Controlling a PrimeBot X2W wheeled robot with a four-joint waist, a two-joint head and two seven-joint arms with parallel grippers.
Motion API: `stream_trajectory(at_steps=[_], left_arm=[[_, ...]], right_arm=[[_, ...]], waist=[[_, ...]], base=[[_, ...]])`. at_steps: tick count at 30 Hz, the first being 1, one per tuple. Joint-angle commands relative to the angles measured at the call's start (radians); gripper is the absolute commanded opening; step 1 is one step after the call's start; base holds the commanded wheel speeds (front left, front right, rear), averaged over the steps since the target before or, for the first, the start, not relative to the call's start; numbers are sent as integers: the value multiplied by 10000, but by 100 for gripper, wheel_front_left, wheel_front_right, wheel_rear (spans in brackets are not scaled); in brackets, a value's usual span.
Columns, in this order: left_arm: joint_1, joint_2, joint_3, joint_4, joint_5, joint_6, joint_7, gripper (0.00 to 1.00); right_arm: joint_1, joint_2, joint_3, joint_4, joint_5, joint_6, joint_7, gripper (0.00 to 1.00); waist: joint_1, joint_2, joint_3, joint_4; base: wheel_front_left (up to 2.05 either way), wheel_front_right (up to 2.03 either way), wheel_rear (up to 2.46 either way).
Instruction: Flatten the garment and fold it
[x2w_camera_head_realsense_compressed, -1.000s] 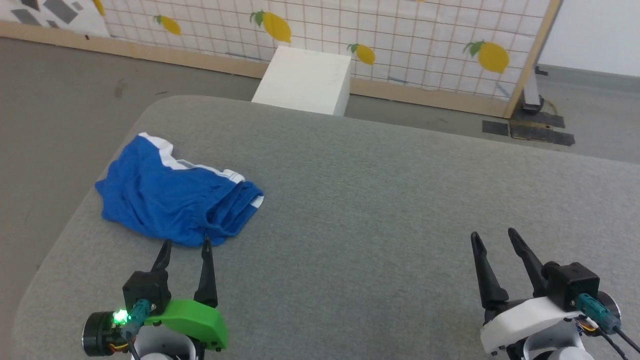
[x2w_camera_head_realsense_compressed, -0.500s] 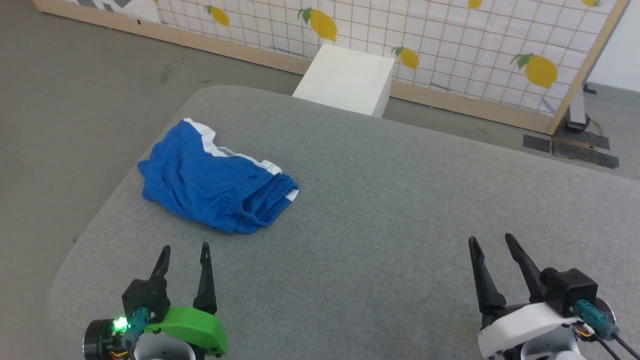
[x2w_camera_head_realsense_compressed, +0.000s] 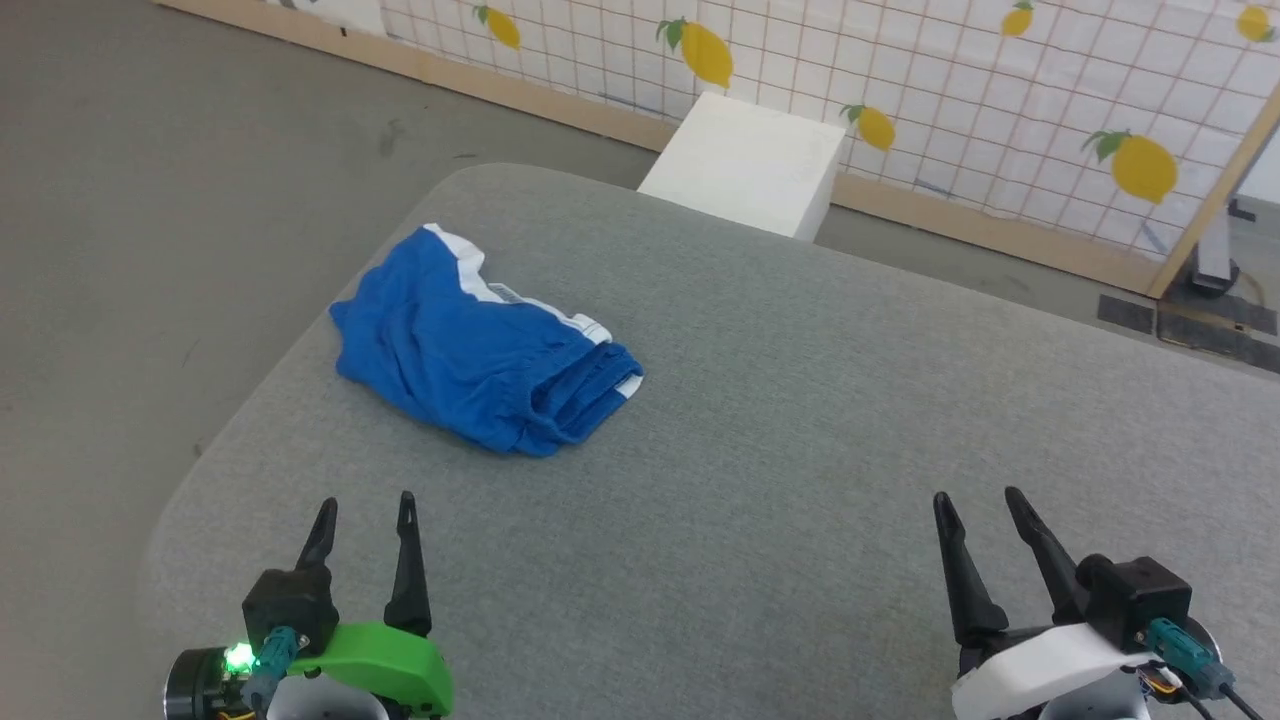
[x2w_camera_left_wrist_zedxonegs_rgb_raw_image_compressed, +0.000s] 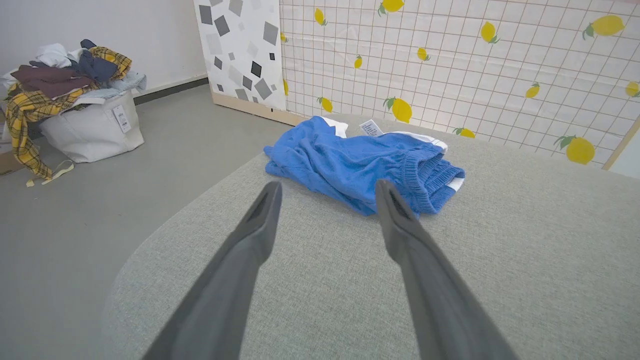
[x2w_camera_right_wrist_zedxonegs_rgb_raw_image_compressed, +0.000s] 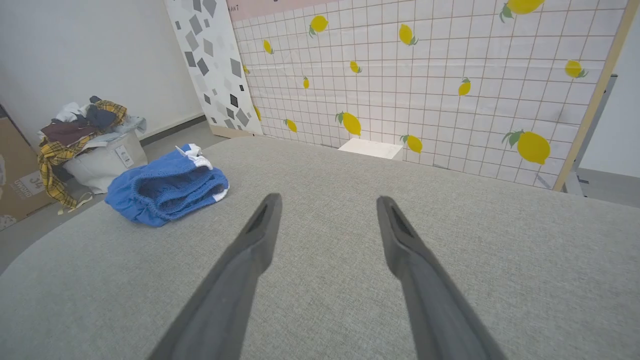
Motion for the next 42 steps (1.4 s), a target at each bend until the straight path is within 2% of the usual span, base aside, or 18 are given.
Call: stream_trajectory(at_steps=[1, 26, 36, 37, 42], left_arm=[[144, -32, 26, 66, -47, 42, -130, 100], [350, -41, 54, 355, -402, 248, -732, 100], [282, -41, 43, 359, -608, 305, -732, 100], [18, -41, -46, 532, -702, 48, -732, 100], [-1427, 130, 28, 1227, -1247, -636, -640, 100]], right_arm=[[135, -2, 19, 66, 85, -12, -144, 100], [243, -3, 48, 612, 417, -15, -749, 100], [146, -3, 24, 640, 330, -15, -749, 100], [103, -3, 17, 623, 309, -15, -749, 100], [-104, -3, 103, 634, 118, -15, -749, 100]], waist=[[0, 0, 4, 114], [0, 0, 54, 1238], [0, 0, 150, 1122], [0, 0, 226, 1064], [0, 0, 522, 770]], base=[[0, 0, 0], [0, 0, 0], [0, 0, 0], [0, 0, 0], [0, 0, 0]])
